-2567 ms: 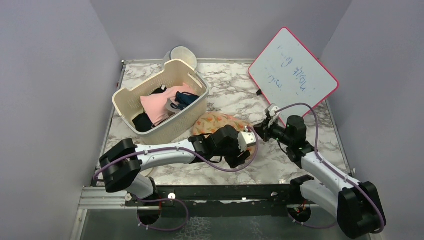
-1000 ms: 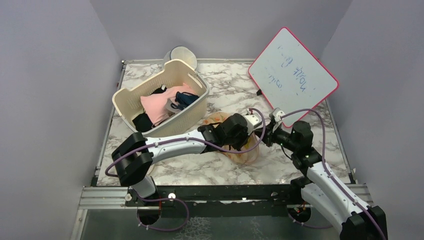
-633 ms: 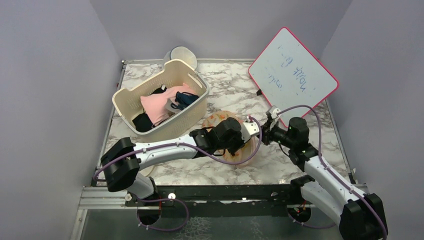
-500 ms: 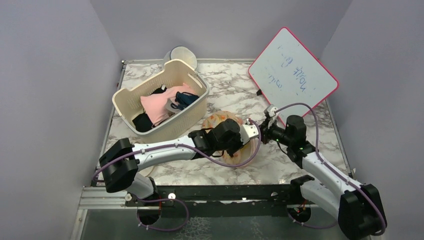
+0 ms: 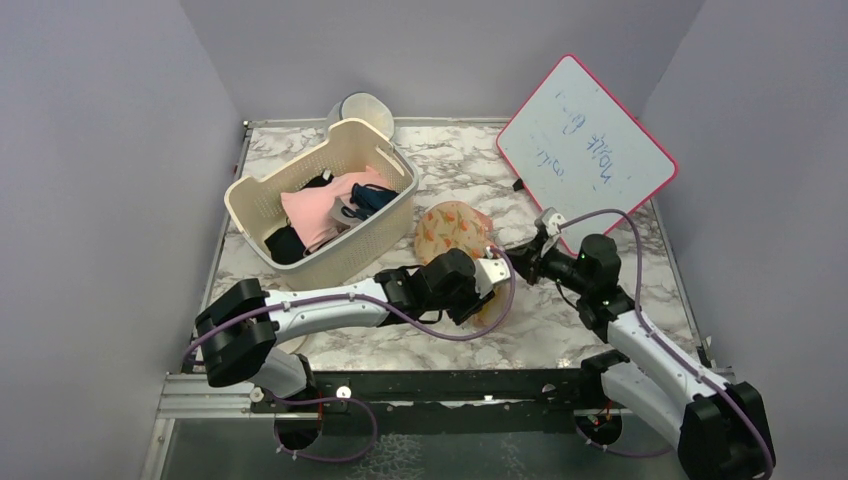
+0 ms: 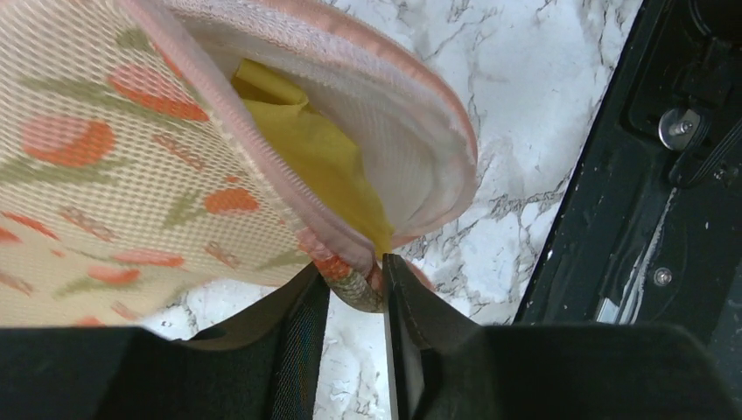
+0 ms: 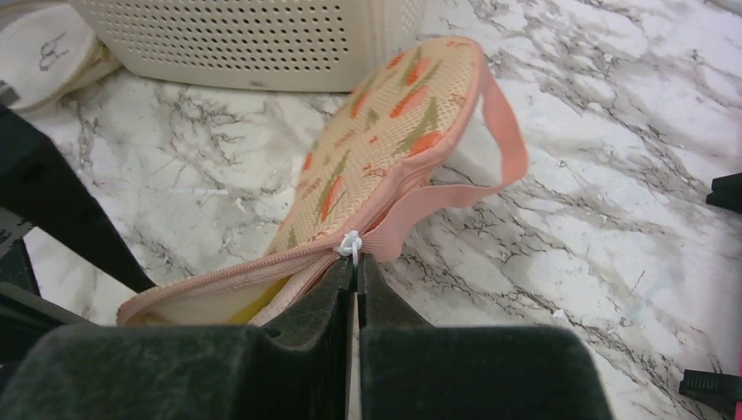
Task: Unzip the laundry bag and remove the bra
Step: Unzip the laundry bag at the center of the board.
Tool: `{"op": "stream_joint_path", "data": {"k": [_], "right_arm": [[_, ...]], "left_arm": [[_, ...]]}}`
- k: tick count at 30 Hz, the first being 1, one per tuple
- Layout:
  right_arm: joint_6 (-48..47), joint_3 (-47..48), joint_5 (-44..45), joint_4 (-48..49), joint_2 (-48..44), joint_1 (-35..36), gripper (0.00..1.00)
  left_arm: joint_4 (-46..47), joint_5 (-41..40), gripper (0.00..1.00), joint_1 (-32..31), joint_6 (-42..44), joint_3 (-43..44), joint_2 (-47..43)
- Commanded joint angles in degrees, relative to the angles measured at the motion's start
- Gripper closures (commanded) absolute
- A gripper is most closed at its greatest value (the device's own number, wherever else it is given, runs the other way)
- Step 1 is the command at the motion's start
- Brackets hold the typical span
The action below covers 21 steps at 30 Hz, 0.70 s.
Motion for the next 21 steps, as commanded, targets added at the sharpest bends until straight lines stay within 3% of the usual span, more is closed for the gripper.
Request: {"op": "stream_joint_path", "data": {"k": [1, 3, 6, 10, 16, 21], "right_arm": [[3.0, -2.6, -2.4, 2.5, -4.8, -0.4, 0.99], [3.7, -3.6, -2.3, 1.9, -6.9, -0.4, 0.99], [3.6, -4.4, -1.6, 0.9, -9.2, -0.4, 0.99], [2.8, -3.4, -1.2, -0.9, -9.9, -0.4, 0.99], [2.7, -3.2, -2.1, -0.2, -9.4, -0.4, 0.99], [2.5, -3.0, -2.4, -0.1, -9.0, -0.4, 0.99]], "left_arm": [[2.0, -2.5, 0.77, -0.6, -3.2, -0.7, 0.2], [3.2, -3.9, 0.72, -0.6, -3.1, -0.3, 0.4], [3.6, -4.0, 0.53, -0.5, -2.8, 1.3, 0.8], [3.8, -2.2, 0.36, -0.5, -3.8, 3.6, 1.2], [3.6, -3.5, 0.31, -0.4, -7.6, 7.2, 0.2], [0.0, -7.7, 0.42, 0.1, -10.0, 11.4, 1.7]]}}
